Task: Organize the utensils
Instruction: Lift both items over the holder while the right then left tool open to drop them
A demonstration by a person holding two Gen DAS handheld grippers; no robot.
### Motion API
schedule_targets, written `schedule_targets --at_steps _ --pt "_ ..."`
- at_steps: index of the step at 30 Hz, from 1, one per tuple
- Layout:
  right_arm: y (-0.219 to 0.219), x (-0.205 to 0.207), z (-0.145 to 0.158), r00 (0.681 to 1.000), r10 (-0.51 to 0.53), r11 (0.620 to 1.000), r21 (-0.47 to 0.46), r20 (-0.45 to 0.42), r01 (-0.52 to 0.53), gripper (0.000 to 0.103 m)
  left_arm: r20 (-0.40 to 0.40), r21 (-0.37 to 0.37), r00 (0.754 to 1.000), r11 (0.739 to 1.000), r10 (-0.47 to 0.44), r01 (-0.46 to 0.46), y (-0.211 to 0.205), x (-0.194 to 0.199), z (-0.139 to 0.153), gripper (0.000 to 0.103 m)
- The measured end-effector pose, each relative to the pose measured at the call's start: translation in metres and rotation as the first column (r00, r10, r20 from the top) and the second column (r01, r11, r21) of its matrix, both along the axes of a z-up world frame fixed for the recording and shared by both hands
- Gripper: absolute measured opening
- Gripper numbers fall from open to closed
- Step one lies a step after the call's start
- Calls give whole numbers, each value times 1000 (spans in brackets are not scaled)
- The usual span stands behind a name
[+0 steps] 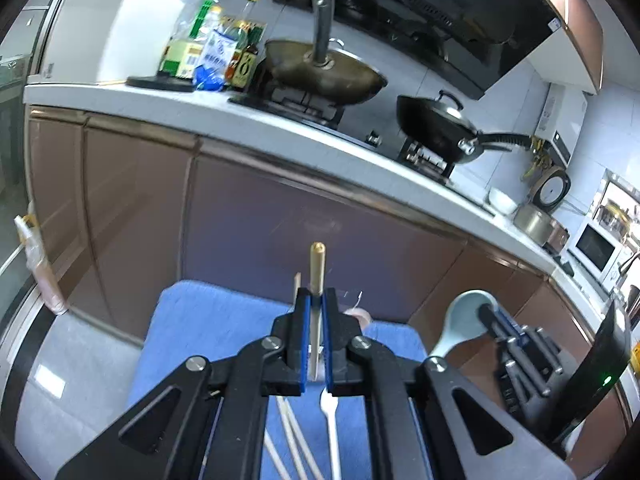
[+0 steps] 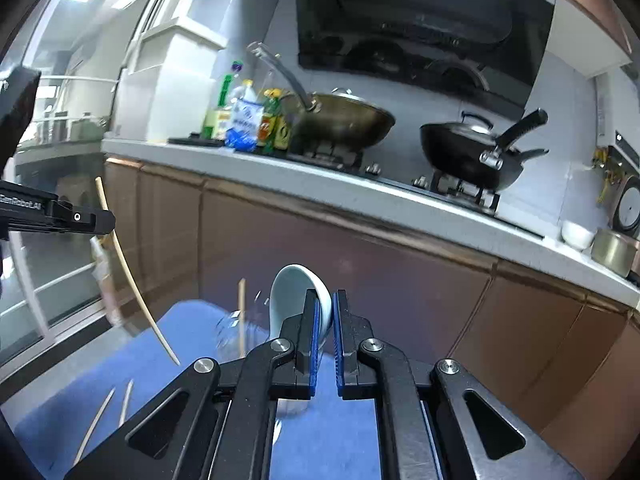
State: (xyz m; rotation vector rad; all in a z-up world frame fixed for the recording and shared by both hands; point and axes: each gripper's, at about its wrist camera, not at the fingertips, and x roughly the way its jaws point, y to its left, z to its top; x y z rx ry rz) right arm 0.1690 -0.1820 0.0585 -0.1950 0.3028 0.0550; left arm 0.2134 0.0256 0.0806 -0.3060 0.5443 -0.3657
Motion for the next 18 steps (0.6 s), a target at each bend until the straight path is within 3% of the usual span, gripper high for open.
schedule_targets --at_steps 3,8,18 --pt "3 22 -3 999 -28 1000 8 28 28 6 8 -12 1000 1000 4 -4 -13 24 -2 5" --pt "6 57 -16 998 -61 998 -3 32 61 6 15 42 1000 999 15 -16 -37 59 -16 5" --pt "12 92 -49 993 -93 993 -68 73 98 6 -4 101 1000 995 6 -5 -68 103 -65 5"
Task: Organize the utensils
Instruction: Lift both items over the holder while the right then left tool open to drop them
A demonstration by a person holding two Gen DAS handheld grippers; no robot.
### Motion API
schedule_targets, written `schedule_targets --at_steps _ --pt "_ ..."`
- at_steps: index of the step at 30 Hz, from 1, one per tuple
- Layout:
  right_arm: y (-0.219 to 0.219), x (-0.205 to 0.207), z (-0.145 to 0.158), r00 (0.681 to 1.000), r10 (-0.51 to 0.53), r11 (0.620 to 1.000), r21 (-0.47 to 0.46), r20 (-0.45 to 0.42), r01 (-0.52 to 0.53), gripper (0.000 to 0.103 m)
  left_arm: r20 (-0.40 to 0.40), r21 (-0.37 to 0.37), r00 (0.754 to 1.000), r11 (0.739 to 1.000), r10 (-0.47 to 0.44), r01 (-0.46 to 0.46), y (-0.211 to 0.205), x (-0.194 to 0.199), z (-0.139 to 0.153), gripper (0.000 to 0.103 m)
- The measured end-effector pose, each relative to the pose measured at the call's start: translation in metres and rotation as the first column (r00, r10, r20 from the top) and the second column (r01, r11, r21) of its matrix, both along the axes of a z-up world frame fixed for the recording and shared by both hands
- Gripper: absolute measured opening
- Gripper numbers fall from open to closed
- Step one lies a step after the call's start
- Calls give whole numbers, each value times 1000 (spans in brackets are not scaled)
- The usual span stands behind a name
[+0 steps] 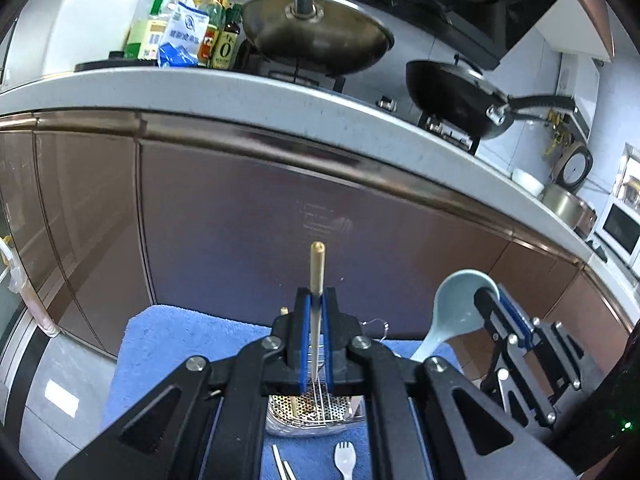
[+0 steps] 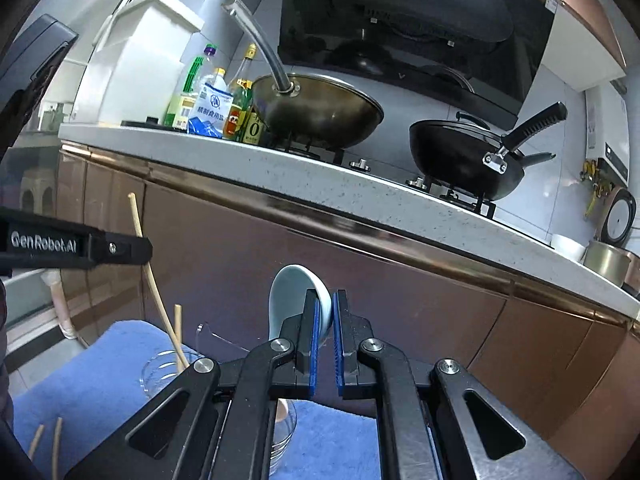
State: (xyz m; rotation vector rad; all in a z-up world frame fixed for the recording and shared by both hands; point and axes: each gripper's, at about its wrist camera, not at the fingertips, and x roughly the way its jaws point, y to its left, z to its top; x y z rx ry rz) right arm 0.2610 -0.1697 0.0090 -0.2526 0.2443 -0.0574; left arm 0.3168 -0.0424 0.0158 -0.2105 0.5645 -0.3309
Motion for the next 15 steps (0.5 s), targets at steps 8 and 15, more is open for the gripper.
schedule_targets --at_steps 8,15 --pt "-3 16 -23 1000 -6 1000 3 -14 6 6 -24 21 1000 1000 -1 2 -6 13 -28 5" --pt "0 23 -42 999 -9 1000 -11 -33 9 7 -38 39 999 999 10 -9 -7 19 -47 5"
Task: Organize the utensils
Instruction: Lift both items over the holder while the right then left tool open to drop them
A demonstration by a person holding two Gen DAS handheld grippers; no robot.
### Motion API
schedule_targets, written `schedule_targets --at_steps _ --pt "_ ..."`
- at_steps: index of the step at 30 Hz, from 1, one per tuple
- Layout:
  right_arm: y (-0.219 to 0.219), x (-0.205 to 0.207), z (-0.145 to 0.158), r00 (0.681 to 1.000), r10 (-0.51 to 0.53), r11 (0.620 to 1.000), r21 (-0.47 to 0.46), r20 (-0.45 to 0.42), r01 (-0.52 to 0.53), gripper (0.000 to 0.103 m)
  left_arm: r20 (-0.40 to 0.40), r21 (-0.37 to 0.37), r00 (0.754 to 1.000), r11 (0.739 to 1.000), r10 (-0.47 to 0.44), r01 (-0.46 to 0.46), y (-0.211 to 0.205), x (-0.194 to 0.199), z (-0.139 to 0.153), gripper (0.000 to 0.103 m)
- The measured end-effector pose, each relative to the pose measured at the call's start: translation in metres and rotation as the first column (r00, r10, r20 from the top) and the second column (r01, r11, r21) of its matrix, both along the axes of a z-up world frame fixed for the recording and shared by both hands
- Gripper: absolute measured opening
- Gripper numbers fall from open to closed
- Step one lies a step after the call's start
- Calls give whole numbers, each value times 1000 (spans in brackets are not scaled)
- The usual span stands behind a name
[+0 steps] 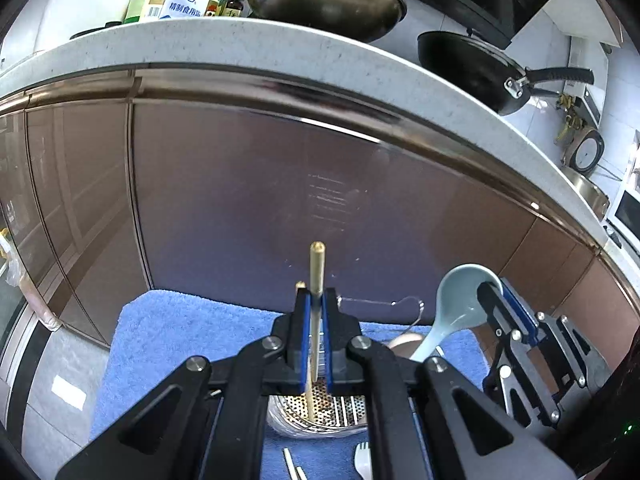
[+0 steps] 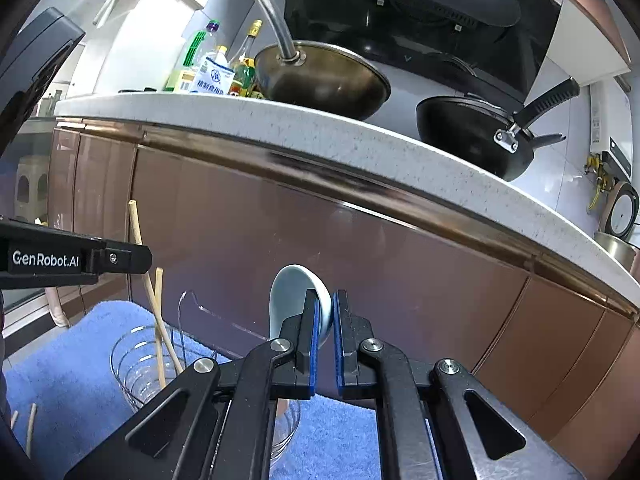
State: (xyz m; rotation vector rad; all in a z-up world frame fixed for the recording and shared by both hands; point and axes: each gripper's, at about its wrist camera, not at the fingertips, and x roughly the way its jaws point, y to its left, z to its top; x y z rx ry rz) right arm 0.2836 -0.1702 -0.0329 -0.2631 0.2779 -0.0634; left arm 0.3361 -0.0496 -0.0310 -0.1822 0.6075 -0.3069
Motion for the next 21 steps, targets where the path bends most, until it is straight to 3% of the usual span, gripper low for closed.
schedule_targets --at_steps 6,10,16,21 --pt "2 2 -20 998 34 999 13 -49 -33 8 -14 8 1000 1000 0 0 0 0 -15 6" --pt "1 -3 -23 996 51 998 32 -67 -48 20 -14 5 1000 1000 -11 11 2 -6 -16 7" --pt "-7 -17 -12 997 45 997 73 -59 -41 31 5 7 1000 1000 -26 26 7 -23 -4 8" --pt "-10 -31 1 998 39 996 80 -49 -35 33 17 3 1000 1000 -25 25 17 -46 6 9"
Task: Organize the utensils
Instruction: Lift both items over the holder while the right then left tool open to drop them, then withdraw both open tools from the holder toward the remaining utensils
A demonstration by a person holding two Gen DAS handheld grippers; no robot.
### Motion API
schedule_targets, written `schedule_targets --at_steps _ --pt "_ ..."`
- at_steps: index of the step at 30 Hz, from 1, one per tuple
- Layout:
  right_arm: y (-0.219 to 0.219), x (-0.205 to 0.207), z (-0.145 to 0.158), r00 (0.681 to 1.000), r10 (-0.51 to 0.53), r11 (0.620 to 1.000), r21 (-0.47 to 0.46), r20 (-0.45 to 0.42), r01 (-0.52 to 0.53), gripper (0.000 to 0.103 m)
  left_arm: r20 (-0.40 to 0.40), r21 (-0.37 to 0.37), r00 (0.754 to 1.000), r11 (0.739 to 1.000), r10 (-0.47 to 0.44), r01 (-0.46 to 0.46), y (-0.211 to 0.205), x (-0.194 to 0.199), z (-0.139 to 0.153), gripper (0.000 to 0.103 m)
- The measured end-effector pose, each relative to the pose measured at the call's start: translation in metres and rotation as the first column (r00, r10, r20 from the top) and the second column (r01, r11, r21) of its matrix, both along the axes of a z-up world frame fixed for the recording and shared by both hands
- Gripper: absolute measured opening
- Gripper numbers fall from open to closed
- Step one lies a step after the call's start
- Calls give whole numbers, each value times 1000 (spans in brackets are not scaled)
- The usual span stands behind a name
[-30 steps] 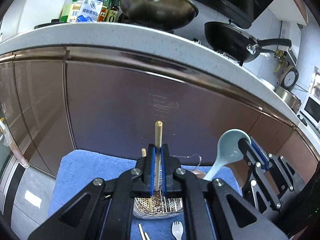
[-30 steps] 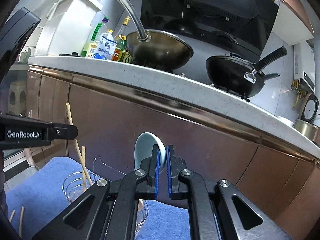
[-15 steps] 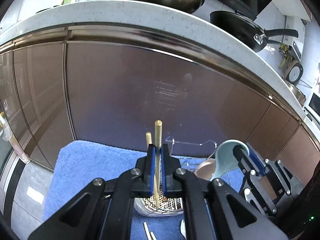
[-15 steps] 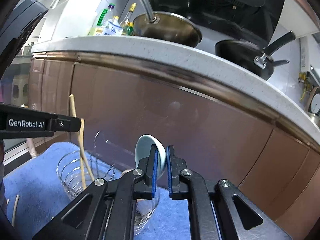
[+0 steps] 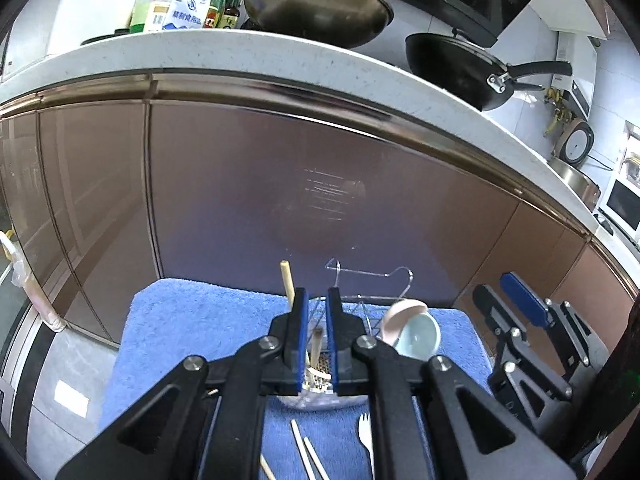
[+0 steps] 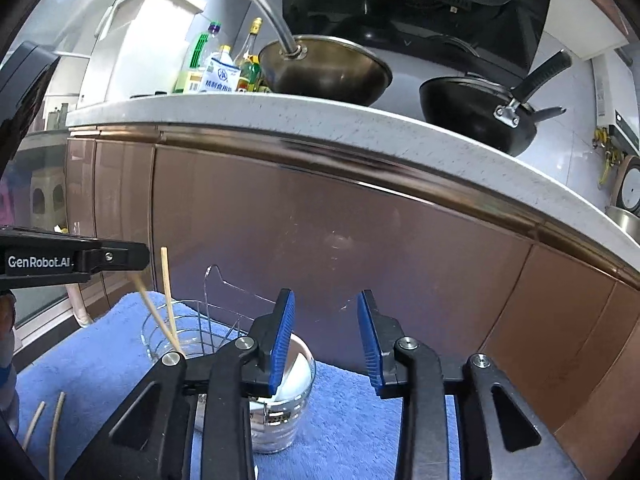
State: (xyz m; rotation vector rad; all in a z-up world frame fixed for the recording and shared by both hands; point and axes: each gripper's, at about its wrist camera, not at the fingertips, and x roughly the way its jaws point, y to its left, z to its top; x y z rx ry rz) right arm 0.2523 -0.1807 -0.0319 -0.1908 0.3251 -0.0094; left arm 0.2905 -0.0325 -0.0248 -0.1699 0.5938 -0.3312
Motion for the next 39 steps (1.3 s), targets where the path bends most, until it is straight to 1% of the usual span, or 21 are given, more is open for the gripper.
schedule_targets --at_steps 3,7,15,16,17,18,19,25,29,32,37,39 --pt "-2 -16 8 1000 -2 1000 0 2 2 34 2 0 1000 1000 3 -3 6 -15 6 9" --pt "-5 -43 18 1000 -4 1000 -3 8 4 39 18 3 1000 1000 5 -5 16 -45 18 9" --pt "-24 -121 42 1000 -13 1000 28 19 13 39 56 11 998 1000 7 -8 37 -118 45 10" --pt "-26 -129 44 1000 -13 1000 29 20 13 40 65 15 998 1000 7 -8 39 -129 47 12" --pt "-29 -140 47 1000 -10 999 33 22 9 41 72 19 997 1000 7 -9 41 -139 50 20" --pt "-31 -152 50 1000 -7 999 38 24 6 43 78 22 997 1000 10 -12 43 -149 52 31" --pt "-34 -160 52 1000 -6 999 40 25 5 46 83 21 996 1000 13 -15 45 -157 54 34" --pt "-46 -210 59 999 -9 999 32 32 8 47 114 36 993 999 -9 5 51 -201 62 35" --pt "-52 -225 57 1000 -14 999 40 27 13 47 106 46 994 999 -25 20 52 -217 63 35" --pt "-53 -233 57 1000 -8 999 54 17 7 47 73 35 997 999 -38 35 52 -224 60 35" --pt "-55 -245 60 999 32 995 94 -14 -30 47 10 18 998 998 -66 66 49 -228 54 35" --pt "-56 -249 62 999 45 994 100 -26 -42 47 4 13 997 997 -72 72 49 -230 52 35"
